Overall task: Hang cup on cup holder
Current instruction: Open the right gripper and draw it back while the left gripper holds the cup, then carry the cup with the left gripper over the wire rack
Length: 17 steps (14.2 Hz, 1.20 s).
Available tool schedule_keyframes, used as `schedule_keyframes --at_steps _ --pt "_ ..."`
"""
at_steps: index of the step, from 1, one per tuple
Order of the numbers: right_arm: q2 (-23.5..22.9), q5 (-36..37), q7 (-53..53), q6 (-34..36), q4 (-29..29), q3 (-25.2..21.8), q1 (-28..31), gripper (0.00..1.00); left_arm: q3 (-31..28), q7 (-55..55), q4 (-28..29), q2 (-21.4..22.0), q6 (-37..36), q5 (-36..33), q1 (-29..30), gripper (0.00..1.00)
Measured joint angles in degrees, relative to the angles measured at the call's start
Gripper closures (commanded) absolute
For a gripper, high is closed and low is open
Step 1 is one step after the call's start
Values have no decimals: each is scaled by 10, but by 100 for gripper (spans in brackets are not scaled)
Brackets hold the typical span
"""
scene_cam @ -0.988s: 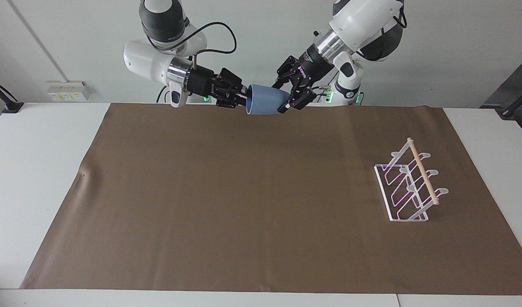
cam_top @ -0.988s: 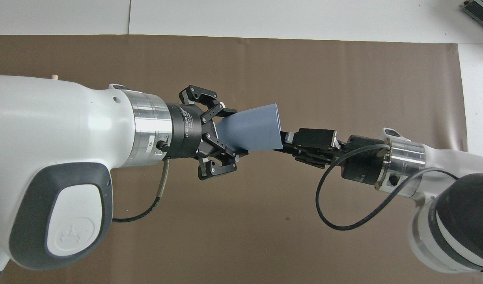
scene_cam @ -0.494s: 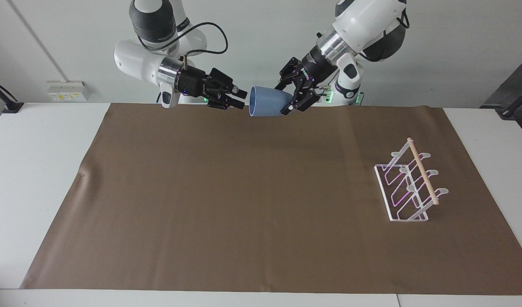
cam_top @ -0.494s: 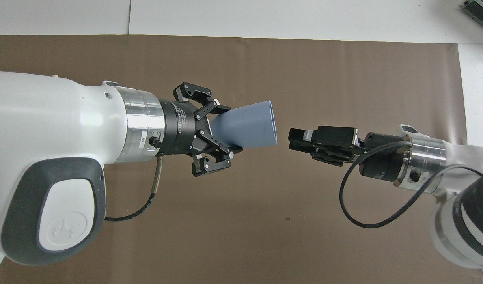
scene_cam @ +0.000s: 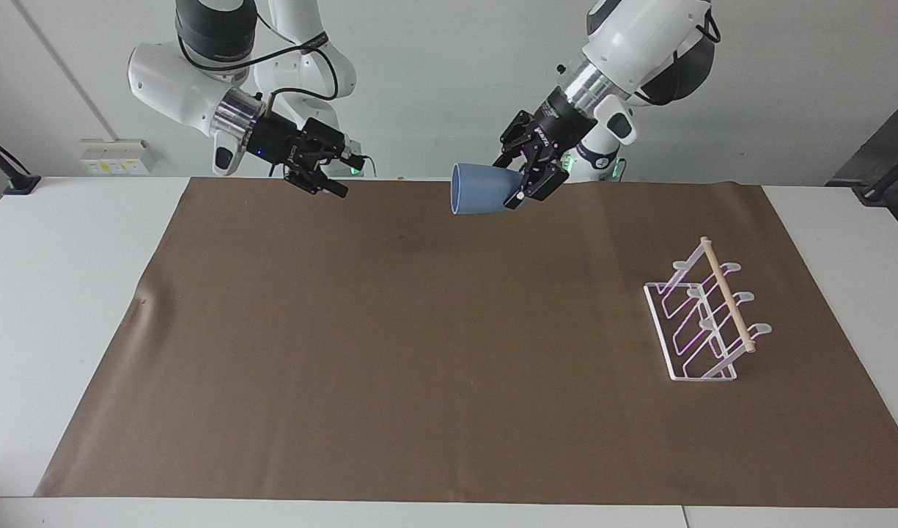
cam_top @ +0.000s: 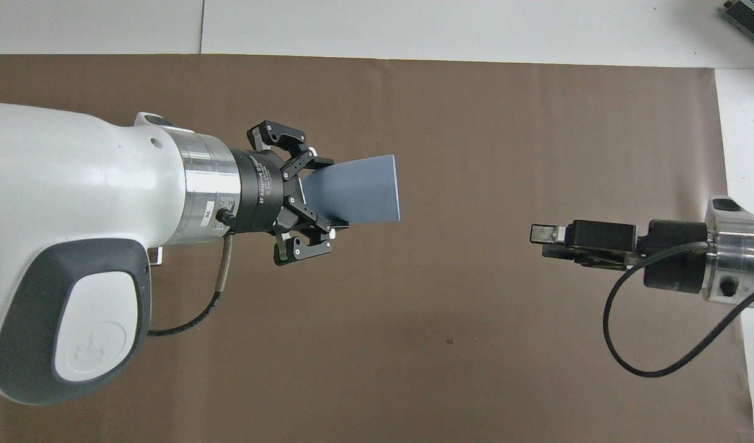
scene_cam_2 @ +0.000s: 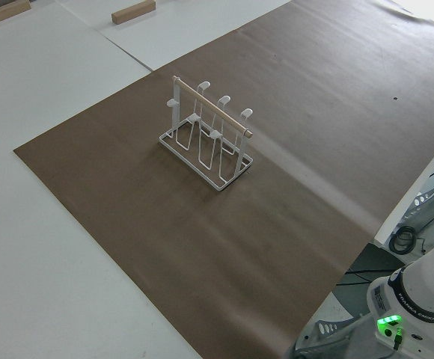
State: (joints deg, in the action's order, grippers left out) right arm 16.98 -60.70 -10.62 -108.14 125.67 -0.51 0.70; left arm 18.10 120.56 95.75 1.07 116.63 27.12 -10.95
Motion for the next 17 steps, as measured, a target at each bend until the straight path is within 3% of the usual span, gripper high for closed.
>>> schedule_keyframes --at_steps 6,10,14,17 --pt "-8 261 1 -13 -26 0 15 0 0 -37 22 5 -1 -94 1 100" --pt "-23 432 3 -49 -41 0 18 0 -1 -51 50 14 -4 -199 1 100" --pt "-47 526 4 -42 -89 1 18 0 -2 -69 52 15 -34 -319 3 100" --pt "-70 563 23 11 -147 1 20 0 -3 -96 53 15 -66 -401 14 100"
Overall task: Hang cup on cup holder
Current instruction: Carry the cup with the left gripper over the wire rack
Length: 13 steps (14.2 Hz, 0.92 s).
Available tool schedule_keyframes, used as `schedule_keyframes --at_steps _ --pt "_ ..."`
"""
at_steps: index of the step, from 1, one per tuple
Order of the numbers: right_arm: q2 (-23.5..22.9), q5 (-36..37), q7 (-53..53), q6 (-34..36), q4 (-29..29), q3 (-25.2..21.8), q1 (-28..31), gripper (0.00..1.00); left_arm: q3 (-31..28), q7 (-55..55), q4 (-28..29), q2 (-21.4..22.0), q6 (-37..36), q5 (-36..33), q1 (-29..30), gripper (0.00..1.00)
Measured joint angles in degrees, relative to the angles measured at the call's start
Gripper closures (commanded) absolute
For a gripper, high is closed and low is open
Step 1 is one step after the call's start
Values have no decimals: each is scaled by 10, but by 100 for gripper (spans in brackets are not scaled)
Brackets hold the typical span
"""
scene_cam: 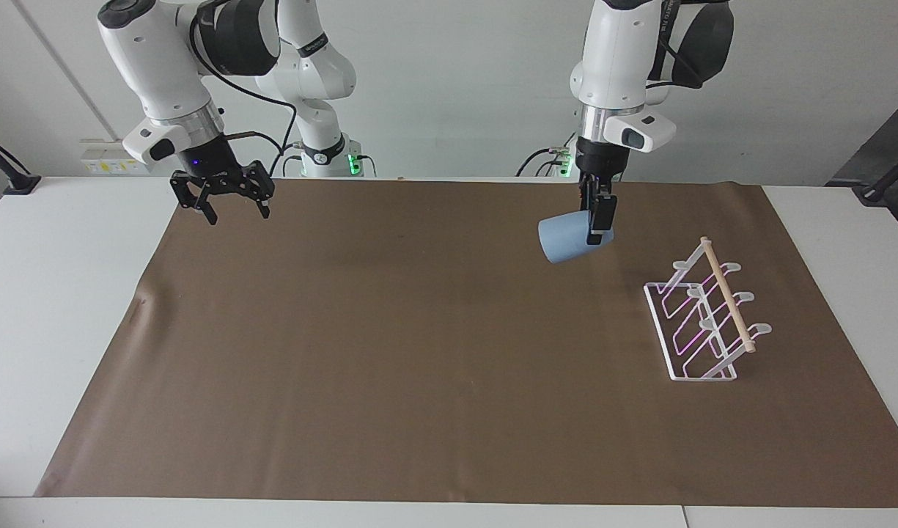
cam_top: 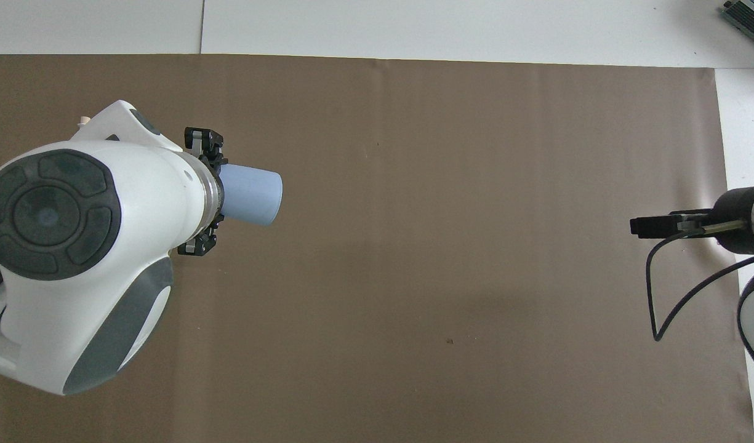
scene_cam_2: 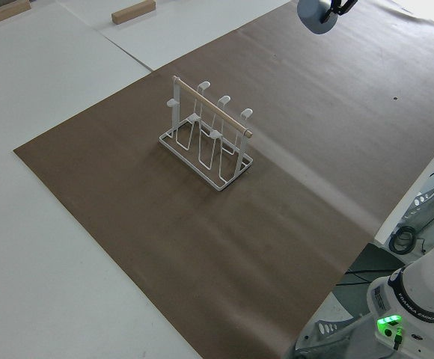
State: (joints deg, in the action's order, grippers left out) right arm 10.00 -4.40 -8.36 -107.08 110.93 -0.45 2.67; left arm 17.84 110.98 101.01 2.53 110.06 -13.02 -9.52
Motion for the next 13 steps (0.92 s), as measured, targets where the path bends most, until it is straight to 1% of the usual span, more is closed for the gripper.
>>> schedule_keyframes --at_steps 3,5,7,8,10,13 --pt "-35 22 16 83 -93 -1 11 0 0 -30 3 -1 -30 -75 11 100" --pt "-55 25 17 124 -146 -1 29 0 -1 -36 4 -6 -39 -114 26 100" --pt "-75 25 17 159 -190 -1 38 0 -2 -41 4 -18 -58 -168 37 100" --pt "-82 26 17 166 -201 -1 38 0 -2 -41 3 -28 -65 -191 40 100" --pt "-90 27 18 171 -205 -2 41 0 -2 -41 -11 -53 -68 -235 42 100" --pt "-95 29 18 178 -204 -2 43 0 -2 -41 -54 -95 -78 -303 44 100"
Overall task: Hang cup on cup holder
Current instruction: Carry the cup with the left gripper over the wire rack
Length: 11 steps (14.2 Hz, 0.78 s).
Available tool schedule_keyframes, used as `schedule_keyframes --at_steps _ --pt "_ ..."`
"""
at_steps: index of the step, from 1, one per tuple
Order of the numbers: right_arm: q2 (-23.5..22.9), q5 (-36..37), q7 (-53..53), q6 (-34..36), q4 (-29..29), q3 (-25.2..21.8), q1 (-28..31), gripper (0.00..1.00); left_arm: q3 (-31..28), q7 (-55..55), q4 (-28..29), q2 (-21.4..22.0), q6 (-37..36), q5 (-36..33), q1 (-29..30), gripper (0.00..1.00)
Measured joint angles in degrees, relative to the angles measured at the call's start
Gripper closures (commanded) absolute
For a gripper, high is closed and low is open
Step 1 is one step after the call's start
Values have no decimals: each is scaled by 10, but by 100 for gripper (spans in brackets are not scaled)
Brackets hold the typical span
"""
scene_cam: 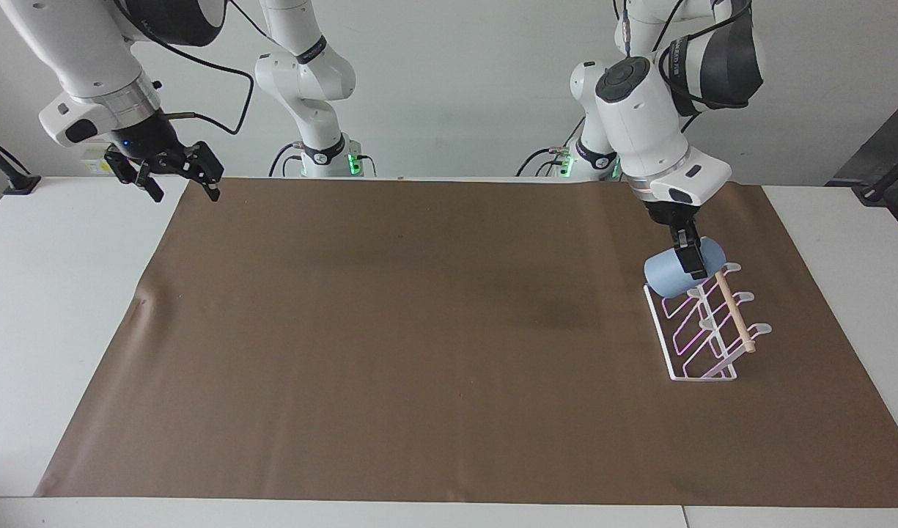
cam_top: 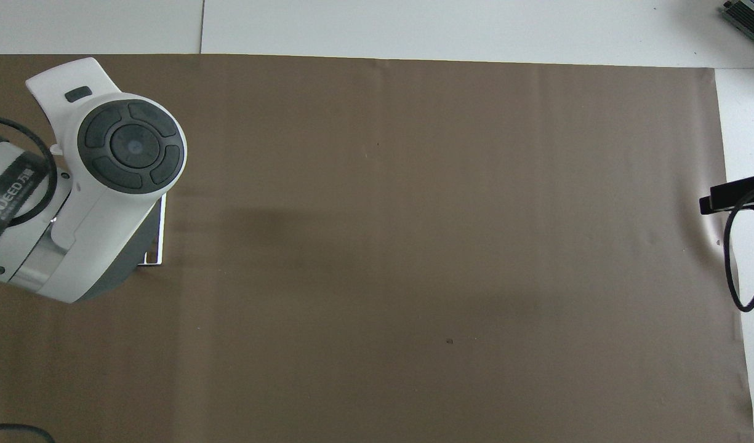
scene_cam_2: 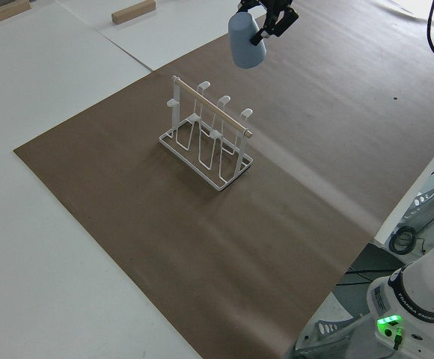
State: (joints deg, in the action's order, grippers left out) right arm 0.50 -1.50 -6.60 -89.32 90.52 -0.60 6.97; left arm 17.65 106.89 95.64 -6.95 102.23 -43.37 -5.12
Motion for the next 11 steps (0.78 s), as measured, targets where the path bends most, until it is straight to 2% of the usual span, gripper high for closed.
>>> schedule_keyframes --at_steps 4,8,11 --pt "4 26 15 4 0 -16 -34 0 0 0 -43 -40 -7 -50 5 100" --pt "7 18 28 19 -7 -75 -74 0 0 0 -44 -54 3 -85 24 100" --pt "7 14 54 17 -16 -79 -76 0 1 12 -44 -85 3 -119 26 100"
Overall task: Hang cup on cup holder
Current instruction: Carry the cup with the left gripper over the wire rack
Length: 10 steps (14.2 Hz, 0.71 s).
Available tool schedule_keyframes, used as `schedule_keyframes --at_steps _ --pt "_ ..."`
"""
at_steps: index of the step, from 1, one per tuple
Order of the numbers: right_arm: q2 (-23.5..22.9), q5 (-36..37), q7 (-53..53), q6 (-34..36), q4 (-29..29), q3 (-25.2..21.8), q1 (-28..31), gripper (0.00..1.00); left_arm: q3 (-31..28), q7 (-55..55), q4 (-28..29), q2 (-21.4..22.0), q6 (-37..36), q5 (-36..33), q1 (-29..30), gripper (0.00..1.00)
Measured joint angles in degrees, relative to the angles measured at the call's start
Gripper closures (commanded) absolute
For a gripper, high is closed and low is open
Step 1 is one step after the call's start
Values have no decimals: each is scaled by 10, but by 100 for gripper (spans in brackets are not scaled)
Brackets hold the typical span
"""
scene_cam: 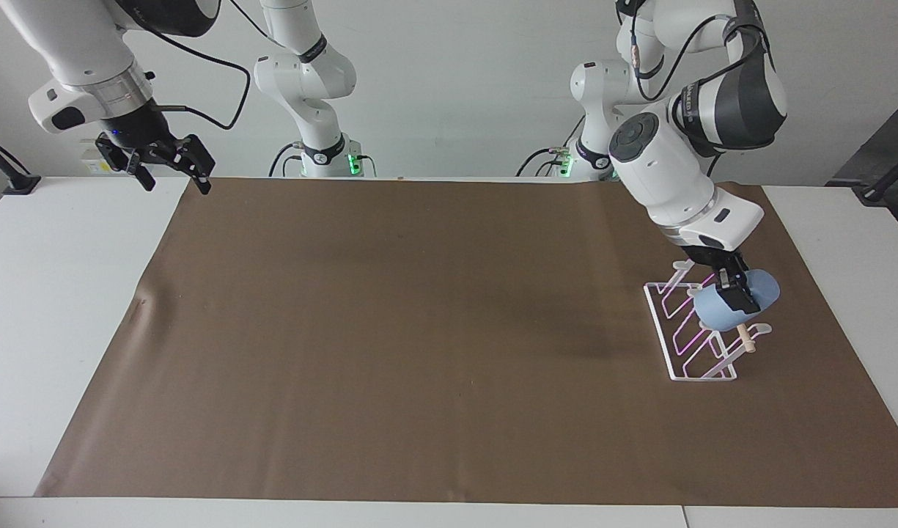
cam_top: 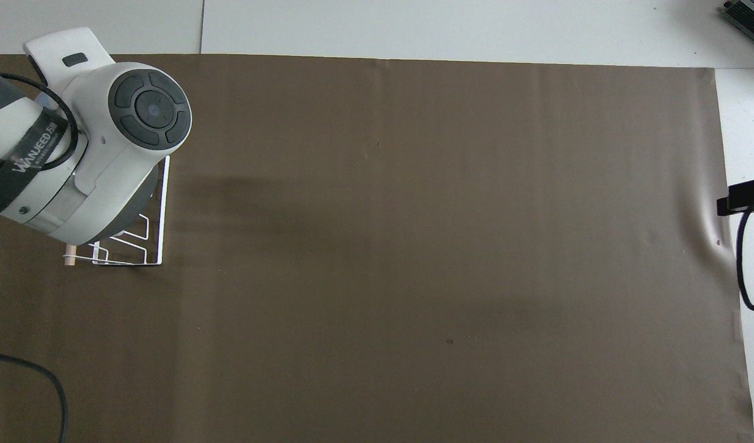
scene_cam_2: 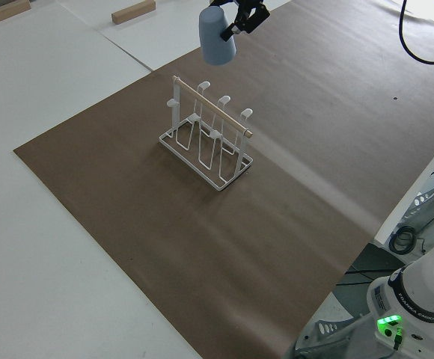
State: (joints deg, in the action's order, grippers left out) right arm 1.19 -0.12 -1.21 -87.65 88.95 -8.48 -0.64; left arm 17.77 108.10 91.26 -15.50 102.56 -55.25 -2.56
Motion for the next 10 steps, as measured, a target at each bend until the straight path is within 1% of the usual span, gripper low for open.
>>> schedule_keyframes --at_steps 3,6,10 --pt "0 -1 15 -3 0 3 -8 0 3 33 0 -32 0 -21 -3 100" --pt "-1 -1 16 -11 0 4 -10 0 4 52 -1 -58 -3 -60 -8 100" --pt "-2 -1 16 -12 0 4 -10 0 3 82 -1 -63 -8 -68 -8 100"
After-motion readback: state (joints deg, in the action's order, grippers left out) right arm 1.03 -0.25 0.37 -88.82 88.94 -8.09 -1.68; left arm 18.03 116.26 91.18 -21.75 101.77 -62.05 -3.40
